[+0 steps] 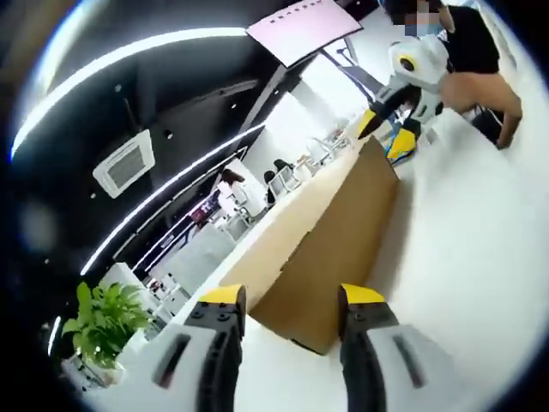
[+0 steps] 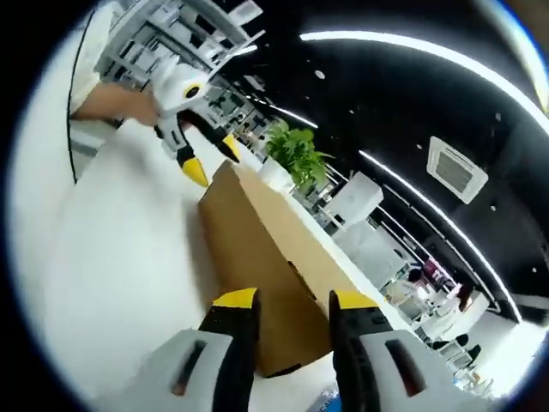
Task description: Operate the shoe box by opening the lid, removing the specified soft item, and placing it in the target area until the item is outside and the box remains undamaged.
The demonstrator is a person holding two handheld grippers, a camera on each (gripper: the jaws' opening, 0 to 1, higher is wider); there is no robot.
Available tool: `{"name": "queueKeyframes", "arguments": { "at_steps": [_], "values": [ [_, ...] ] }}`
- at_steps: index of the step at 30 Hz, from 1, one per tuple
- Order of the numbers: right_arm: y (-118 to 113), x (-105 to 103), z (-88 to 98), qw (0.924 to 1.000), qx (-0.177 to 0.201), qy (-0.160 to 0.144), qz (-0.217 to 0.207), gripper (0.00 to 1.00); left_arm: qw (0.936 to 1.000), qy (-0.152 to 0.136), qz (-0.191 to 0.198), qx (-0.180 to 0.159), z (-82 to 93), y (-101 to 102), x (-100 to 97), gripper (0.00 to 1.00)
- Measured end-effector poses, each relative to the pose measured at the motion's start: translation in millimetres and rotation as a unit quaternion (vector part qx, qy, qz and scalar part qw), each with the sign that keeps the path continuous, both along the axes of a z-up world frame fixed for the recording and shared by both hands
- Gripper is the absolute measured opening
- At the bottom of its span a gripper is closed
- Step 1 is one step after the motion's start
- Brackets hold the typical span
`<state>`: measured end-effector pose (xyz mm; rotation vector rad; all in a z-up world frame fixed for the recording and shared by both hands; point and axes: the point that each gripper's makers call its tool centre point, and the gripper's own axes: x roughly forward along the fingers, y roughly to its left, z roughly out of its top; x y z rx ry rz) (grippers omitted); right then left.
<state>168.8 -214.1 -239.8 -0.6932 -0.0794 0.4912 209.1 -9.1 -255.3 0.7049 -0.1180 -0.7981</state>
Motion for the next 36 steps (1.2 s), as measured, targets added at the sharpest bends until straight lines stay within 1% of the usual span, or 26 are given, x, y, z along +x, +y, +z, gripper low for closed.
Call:
{"name": "queueKeyframes", "arguments": {
  "at_steps": [2, 3, 5, 7, 8, 10, 13, 15, 17, 18, 19, 20, 21, 22, 24, 25, 26, 27, 28, 29, 30, 31, 32, 33, 35, 36],
  "values": [
    [1.8, -0.1, 5.1, 0.9995, 0.031, 0.000, 0.006, 0.30, 0.9986, 0.025, -0.021, -0.041, 4.3, -5.7, -5.9, 0.45],
    [1.9, -0.7, 7.2, 0.9985, 0.053, 0.010, 0.006, 0.33, 0.9947, 0.052, -0.040, -0.079, 7.1, -9.4, -10.0, 0.46],
    [-0.2, -0.9, 11.2, 0.9981, 0.061, 0.011, -0.001, 0.35, 0.9889, 0.074, -0.038, -0.123, 13.7, -6.7, -8.9, 0.48],
    [-0.6, -1.2, 11.1, 0.9980, 0.062, 0.011, -0.005, 0.36, 0.9879, 0.075, -0.038, -0.130, 16.8, -4.3, -7.6, 0.46],
    [-3.1, -0.3, 10.9, 0.9976, 0.066, 0.013, -0.017, 0.36, 0.9844, 0.087, -0.028, -0.151, 20.4, -1.6, -5.6, 0.43],
    [-6.2, 0.7, 8.3, 0.9945, 0.094, 0.032, -0.033, 0.37, 0.9802, 0.094, -0.033, -0.171, 26.3, 0.0, -5.8, 0.44],
    [-6.8, 1.2, 9.7, 0.9860, 0.152, 0.059, -0.038, 0.48, 0.9751, 0.106, -0.042, -0.190, 30.7, 0.5, -8.4, 0.51],
    [-9.3, 2.2, 13.0, 0.9800, 0.182, 0.066, -0.046, 0.51, 0.9722, 0.117, -0.038, -0.199, 30.1, 1.1, -6.5, 0.57],
    [-8.4, 1.6, 18.7, 0.9743, 0.210, 0.068, -0.045, 0.58, 0.9710, 0.118, -0.031, -0.206, 30.0, 2.4, -3.8, 0.61],
    [-5.9, -0.5, 21.8, 0.9676, 0.236, 0.080, -0.040, 0.61, 0.9666, 0.116, -0.040, -0.225, 34.9, 2.4, -4.2, 0.65],
    [-5.5, -1.4, 24.8, 0.9644, 0.248, 0.084, -0.038, 0.65, 0.9600, 0.121, -0.043, -0.249, 39.2, 2.1, -3.9, 0.70],
    [-5.3, -2.3, 28.4, 0.9621, 0.257, 0.085, -0.036, 0.66, 0.9538, 0.135, -0.039, -0.266, 40.6, 4.0, -2.0, 0.75],
    [-6.6, -2.8, 31.6, 0.9638, 0.252, 0.081, -0.035, 0.65, 0.9476, 0.154, -0.038, -0.277, 39.7, 5.4, -1.6, 0.76],
    [-6.6, -2.7, 32.6, 0.9652, 0.248, 0.077, -0.035, 0.64, 0.9446, 0.161, -0.038, -0.284, 40.1, 6.6, -1.0, 0.75],
    [-8.0, -0.4, 31.6, 0.9694, 0.232, 0.068, -0.043, 0.64, 0.9363, 0.164, -0.028, -0.309, 43.8, 12.3, 2.7, 0.61],
    [-7.0, 0.4, 29.8, 0.9690, 0.233, 0.071, -0.041, 0.66, 0.9326, 0.166, -0.034, -0.319, 45.9, 12.6, 2.0, 0.56],
    [-5.5, 0.9, 27.9, 0.9684, 0.235, 0.075, -0.038, 0.67, 0.9272, 0.168, -0.041, -0.332, 48.5, 13.3, 1.4, 0.54],
    [-5.3, 3.1, 24.0, 0.9670, 0.238, 0.083, -0.040, 0.68, 0.9214, 0.175, -0.038, -0.345, 49.3, 14.6, 2.9, 0.57],
    [-5.7, 5.1, 22.1, 0.9667, 0.238, 0.084, -0.041, 0.69, 0.9168, 0.184, -0.034, -0.352, 48.6, 15.2, 4.1, 0.65],
    [-6.6, 7.0, 19.8, 0.9655, 0.242, 0.086, -0.045, 0.69, 0.9188, 0.189, -0.035, -0.345, 45.5, 13.8, 4.6, 0.75],
    [-8.8, 10.2, 16.4, 0.9644, 0.244, 0.088, -0.053, 0.70, 0.9208, 0.191, -0.030, -0.339, 42.8, 12.8, 4.9, 0.78],
    [-9.3, 11.5, 15.0, 0.9640, 0.245, 0.089, -0.055, 0.71, 0.9307, 0.184, -0.010, -0.316, 35.3, 15.5, 7.9, 0.77],
    [-9.2, 12.7, 14.1, 0.9639, 0.245, 0.089, -0.056, 0.72, 0.9370, 0.177, 0.005, -0.301, 31.1, 17.9, 11.1, 0.76],
    [-9.0, 14.1, 11.7, 0.9646, 0.241, 0.089, -0.060, 0.72, 0.9397, 0.177, 0.022, -0.292, 25.5, 20.0, 14.7, 0.75],
    [-7.9, 15.2, 9.8, 0.9684, 0.226, 0.085, -0.064, 0.73, 0.9355, 0.187, 0.017, -0.299, 22.4, 18.2, 15.0, 0.75],
    [-8.6, 16.2, 8.9, 0.9720, 0.210, 0.080, -0.069, 0.74, 0.9239, 0.219, 0.013, -0.313, 16.1, 17.4, 12.9, 0.75]
  ]
}}
